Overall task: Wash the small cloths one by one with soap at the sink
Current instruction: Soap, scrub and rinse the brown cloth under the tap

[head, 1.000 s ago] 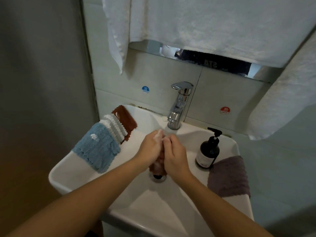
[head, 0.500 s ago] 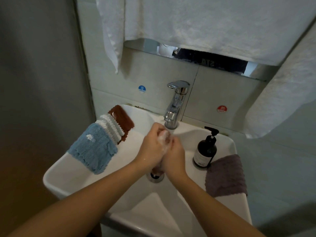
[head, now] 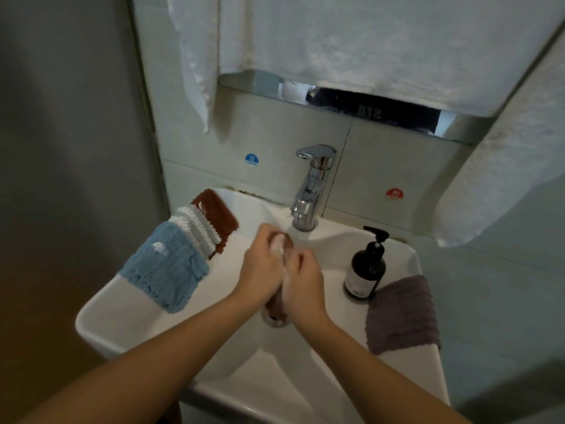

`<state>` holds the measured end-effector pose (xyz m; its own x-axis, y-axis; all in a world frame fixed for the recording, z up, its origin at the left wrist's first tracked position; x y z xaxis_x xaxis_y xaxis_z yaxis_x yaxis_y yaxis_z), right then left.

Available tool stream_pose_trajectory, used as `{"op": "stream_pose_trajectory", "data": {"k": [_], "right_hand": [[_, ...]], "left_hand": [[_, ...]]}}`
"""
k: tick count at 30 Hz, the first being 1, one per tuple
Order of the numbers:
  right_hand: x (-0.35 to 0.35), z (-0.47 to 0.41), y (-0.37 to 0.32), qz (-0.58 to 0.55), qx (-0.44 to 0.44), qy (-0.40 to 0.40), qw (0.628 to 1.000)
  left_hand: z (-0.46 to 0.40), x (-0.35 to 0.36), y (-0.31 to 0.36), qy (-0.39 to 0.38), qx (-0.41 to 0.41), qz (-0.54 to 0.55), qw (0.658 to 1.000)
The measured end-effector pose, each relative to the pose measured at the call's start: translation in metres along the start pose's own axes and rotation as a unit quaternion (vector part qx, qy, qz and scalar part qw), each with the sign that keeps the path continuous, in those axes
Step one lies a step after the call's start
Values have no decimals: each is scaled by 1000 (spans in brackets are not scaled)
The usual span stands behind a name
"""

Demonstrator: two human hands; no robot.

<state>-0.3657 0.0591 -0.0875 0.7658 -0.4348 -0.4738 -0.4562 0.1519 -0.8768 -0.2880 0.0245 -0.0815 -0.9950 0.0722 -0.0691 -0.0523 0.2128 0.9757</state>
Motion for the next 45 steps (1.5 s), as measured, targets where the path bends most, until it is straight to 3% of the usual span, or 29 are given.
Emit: {"op": "stream_pose_trajectory", "data": {"k": [1,3,6,8,11,13,15,18,19,21,23,25,28,31,33,36,39,41,43,45], "right_hand": [[-2,6,-5,15,-44,-13,999],[-9,4,-13,16,-86,4,996],[-19,-22,-17,-67,-3,95,993],[-17,-20,-16,-49,25,67,996],[-8,3,-15,22,-40,-37,998],[-13,3,-21,-42,-77,-8,996],[-18,-15,-22,-109,-30,91,989],[-18,-36,-13,-213,132,168,954],[-15,-36,-8,-223,168,162,947],[-7,-25,0,-158,166,87,969],[0,-1,-1,-101,121,-14,987],[0,15,-8,-94,77,-57,991],[-8,7,-13,-57,0,-11,998],[-7,-17,-4,-138,75,86,984],[-1,-15,1,-102,113,35,988],[3,1,-2,-96,68,-76,990],[-7,-6,-11,-124,-8,31,992],[-10,-21,-7,-158,41,95,982],[-5,-21,1,-122,88,70,986],[-1,-10,2,-40,45,-4,998]], "left_hand": [[-4,-4,2,26,-4,5,1000],[-3,-6,5,5,-7,7,1000],[15,8,15,-76,-34,33,996],[8,9,22,-43,-10,5,999],[-14,-4,22,47,-15,-67,996],[-12,-6,14,32,-37,-114,992],[4,2,12,-19,-41,-100,994],[21,11,15,-83,-74,54,992],[22,12,14,-98,-76,85,989],[17,10,12,-87,-35,32,995],[6,5,11,-12,-9,-41,999],[-7,0,11,56,-26,-55,997],[-2,4,15,52,-68,-6,996],[12,15,22,-40,-92,39,994],[4,14,23,-35,-67,19,997],[-14,2,19,45,-33,-56,997],[-6,3,13,14,0,-89,996],[6,11,14,-52,27,-75,996],[7,15,14,-54,29,-62,996],[-5,9,13,7,-4,-54,998]]}}
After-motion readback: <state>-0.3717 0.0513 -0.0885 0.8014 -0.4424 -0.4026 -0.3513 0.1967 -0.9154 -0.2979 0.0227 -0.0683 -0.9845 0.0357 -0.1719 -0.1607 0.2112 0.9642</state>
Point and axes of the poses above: each hand's wrist, its own z-axis away from the middle knuckle, its own x-axis out of the palm, y = z × x, the point moved 1 cm from there along -z, towards the middle knuckle, and after that the axes turned 8 degrees about z, right-handed, at the moved point
